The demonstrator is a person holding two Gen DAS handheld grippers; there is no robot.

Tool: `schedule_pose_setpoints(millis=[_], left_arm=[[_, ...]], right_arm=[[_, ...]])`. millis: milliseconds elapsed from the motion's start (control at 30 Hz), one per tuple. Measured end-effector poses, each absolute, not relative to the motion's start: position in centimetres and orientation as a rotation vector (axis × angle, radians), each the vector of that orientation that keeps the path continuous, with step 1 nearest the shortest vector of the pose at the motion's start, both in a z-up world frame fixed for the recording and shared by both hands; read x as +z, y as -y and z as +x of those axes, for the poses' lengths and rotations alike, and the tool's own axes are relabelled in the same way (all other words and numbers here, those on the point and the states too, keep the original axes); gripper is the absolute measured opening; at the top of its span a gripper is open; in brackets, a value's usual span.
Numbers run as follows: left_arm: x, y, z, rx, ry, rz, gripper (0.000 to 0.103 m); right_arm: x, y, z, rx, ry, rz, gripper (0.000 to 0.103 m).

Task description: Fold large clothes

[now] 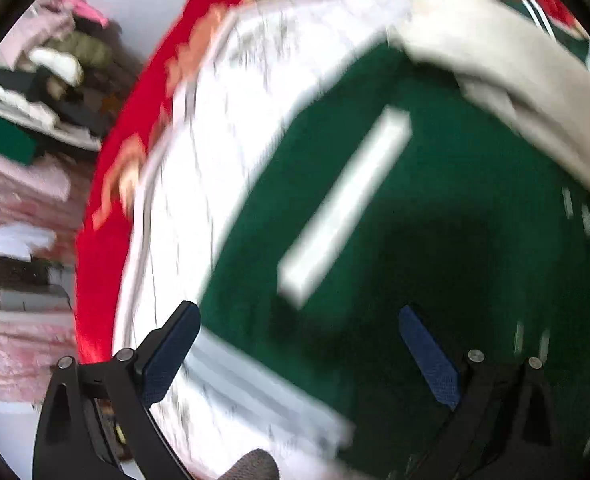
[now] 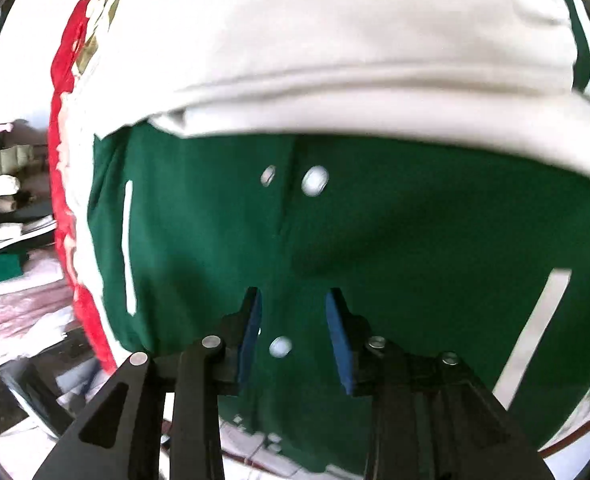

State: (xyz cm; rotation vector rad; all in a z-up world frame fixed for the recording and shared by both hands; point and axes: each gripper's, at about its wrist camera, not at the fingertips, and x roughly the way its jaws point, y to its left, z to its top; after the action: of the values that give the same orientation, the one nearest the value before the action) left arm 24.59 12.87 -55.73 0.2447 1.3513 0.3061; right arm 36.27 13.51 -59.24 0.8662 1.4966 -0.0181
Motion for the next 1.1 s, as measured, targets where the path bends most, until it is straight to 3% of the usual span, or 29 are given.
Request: schedule_pose_setpoints(millis=[133,267,567,767,800,900,1033,1100], left_arm=[[-57.9,-11.6,33.9,0.359,-1.23,0.424,0.103],[-62.2,-11.8,40.3,0.389,-1.212,0.597,0.103],[-63.3,-16.9,42.7,0.39,-1.305,0.255,0.103],[-62.1,-16.6,42.3,0.407,-1.301,0.241,0.103],[-61.5,-16.5,42.0,0.411,-1.292,0.239,0.103],[-59.2,-15.8,40.7,0.425,-1.256,0.234,0.103],[-56.4,-14.1,38.5,0.446,-1.2,0.219,0.103],[-54.9,-12.9,37.7,0.446,-1.172,0.208,0.103]], right_arm=[[-59.6,-7.5,37.0,-0.082,-1.44,0.874,0.036],[-59.7,-7.7,41.4,-0.121,-1.397,0.825,0.035],[-61.0,-2.8,42.1,-0.134,-1.418,0.901,0.035],[-57.0,3.0,35.8,-0.203,-1.308,0.98,0.036],[-56.2,5.3,34.2,-0.287,-1.265,0.969,0.041],[-56.5,9.8,32.3,-0.499,-1.184,0.946,0.083],[-61.5,15.2,31.3,-0.517,-1.209,1.097,0.082],[-63.4,14.9,32.6,-0.481,-1.232,1.146,0.068]])
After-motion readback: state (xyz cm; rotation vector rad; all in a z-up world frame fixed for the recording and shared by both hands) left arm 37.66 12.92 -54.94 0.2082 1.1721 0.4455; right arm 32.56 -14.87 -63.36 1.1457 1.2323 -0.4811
